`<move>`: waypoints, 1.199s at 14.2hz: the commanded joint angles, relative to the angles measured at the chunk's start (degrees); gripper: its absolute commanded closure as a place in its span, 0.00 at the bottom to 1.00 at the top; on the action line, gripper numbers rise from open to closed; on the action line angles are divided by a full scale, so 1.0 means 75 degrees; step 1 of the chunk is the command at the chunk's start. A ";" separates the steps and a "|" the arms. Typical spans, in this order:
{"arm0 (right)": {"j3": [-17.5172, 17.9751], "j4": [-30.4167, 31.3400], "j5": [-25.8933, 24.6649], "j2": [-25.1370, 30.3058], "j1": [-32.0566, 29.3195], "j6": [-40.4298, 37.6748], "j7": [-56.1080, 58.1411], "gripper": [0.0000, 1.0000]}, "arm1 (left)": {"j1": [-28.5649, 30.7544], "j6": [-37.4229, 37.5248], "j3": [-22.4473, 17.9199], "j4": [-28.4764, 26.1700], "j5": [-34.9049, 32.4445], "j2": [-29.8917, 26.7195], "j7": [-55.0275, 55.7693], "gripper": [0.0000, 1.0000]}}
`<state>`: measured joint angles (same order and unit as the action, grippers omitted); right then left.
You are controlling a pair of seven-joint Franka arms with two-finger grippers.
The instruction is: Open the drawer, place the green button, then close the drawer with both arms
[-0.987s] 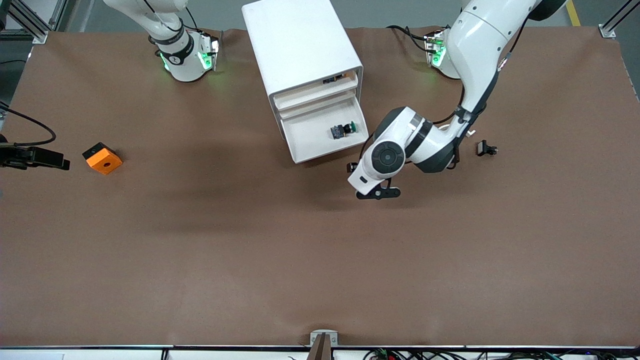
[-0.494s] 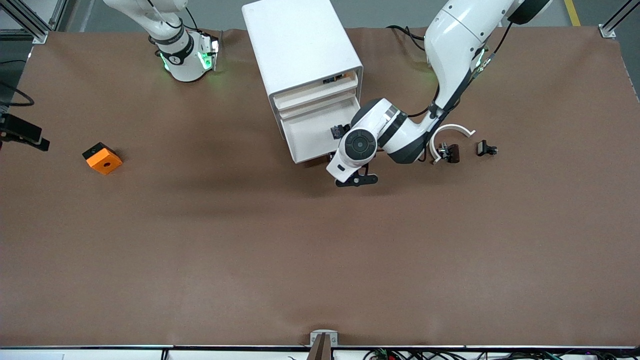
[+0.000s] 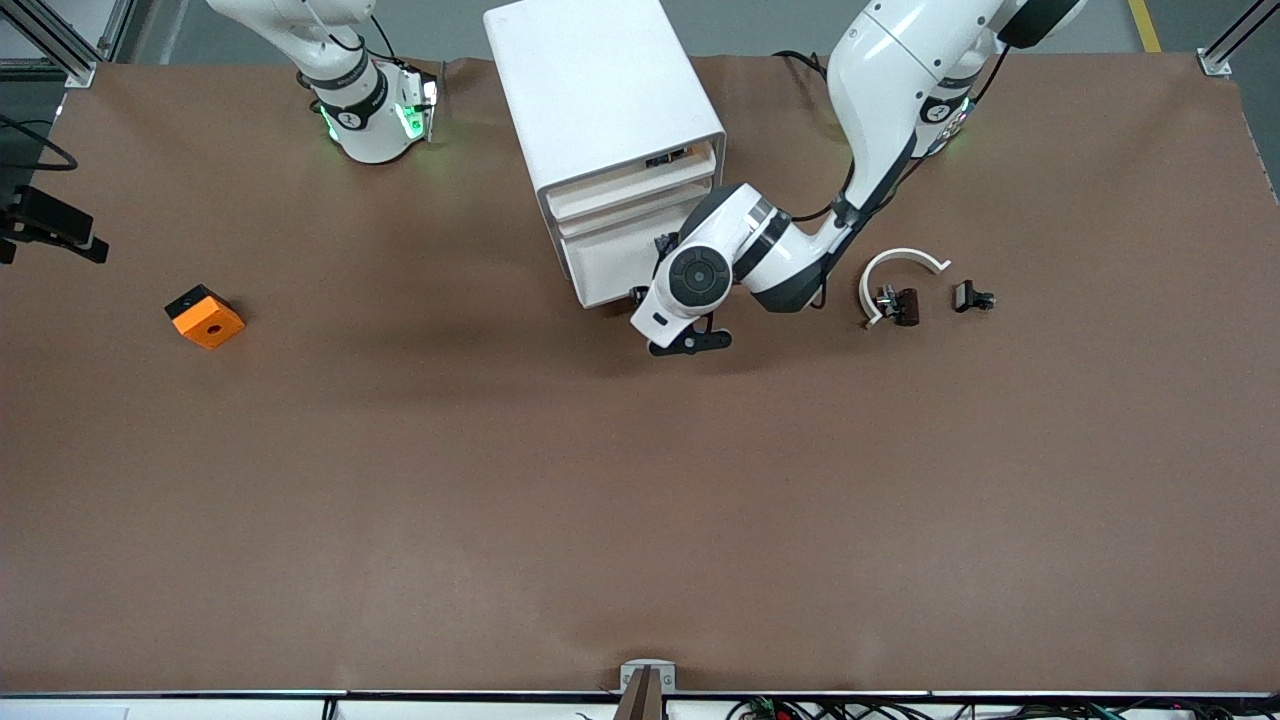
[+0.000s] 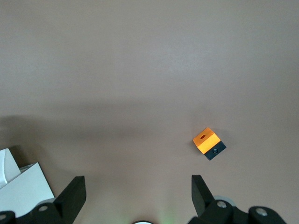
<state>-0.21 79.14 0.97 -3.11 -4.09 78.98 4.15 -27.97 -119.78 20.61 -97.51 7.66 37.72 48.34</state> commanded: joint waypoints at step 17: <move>-0.0512 0.1940 0.0058 0.1715 0.0487 0.0720 0.0045 0.00 | -0.0479 0.0067 0.0240 -0.0218 0.1381 -0.0061 0.0246 0.00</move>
<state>-3.72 90.89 0.97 7.13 -0.62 83.35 4.15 -32.56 -119.79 22.04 -99.53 17.00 37.95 49.62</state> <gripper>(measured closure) 0.000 0.000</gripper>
